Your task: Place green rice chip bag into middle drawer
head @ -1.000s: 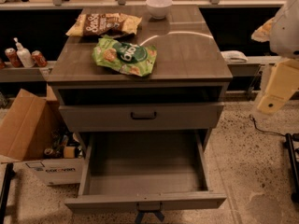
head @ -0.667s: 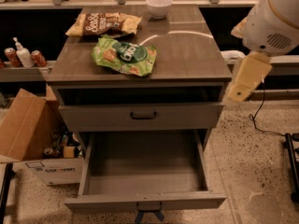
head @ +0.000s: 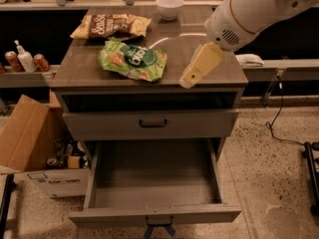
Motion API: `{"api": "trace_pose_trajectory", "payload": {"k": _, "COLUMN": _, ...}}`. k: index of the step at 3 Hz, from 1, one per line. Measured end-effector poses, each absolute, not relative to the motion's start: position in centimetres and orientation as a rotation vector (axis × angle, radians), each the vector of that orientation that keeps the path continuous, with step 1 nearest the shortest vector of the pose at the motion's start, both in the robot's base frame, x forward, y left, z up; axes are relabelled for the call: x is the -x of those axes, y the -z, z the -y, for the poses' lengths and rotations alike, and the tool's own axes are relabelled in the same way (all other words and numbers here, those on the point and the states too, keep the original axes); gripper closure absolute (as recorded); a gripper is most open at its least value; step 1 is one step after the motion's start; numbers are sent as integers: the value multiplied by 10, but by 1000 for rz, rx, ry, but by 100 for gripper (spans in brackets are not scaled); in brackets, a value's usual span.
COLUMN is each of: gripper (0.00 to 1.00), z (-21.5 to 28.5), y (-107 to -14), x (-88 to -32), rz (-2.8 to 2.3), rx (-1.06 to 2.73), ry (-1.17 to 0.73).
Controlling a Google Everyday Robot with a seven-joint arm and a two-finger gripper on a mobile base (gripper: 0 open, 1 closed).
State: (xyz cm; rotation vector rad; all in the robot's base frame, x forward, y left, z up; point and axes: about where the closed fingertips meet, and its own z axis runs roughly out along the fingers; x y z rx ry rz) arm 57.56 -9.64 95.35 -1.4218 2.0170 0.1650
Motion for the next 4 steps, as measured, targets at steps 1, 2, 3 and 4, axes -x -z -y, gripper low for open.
{"api": "trace_pose_trajectory", "payload": {"k": 1, "gripper": 0, "z": 96, "y": -953, "x": -576, "rz": -2017, "rx": 1422, "ry": -165}}
{"api": "trace_pose_trajectory", "payload": {"k": 2, "gripper": 0, "z": 83, "y": -947, "x": -600, "rz": -1988, "rx": 1433, "ry": -205}}
{"api": "trace_pose_trajectory", "payload": {"k": 3, "gripper": 0, "z": 59, "y": -938, "x": -639, "rz": -1956, "rx": 1474, "ry": -247}}
{"api": "trace_pose_trajectory", "payload": {"k": 4, "gripper": 0, "z": 11, "y": -922, "x": -682, "rz": -1898, "rx": 1545, "ry": -343}}
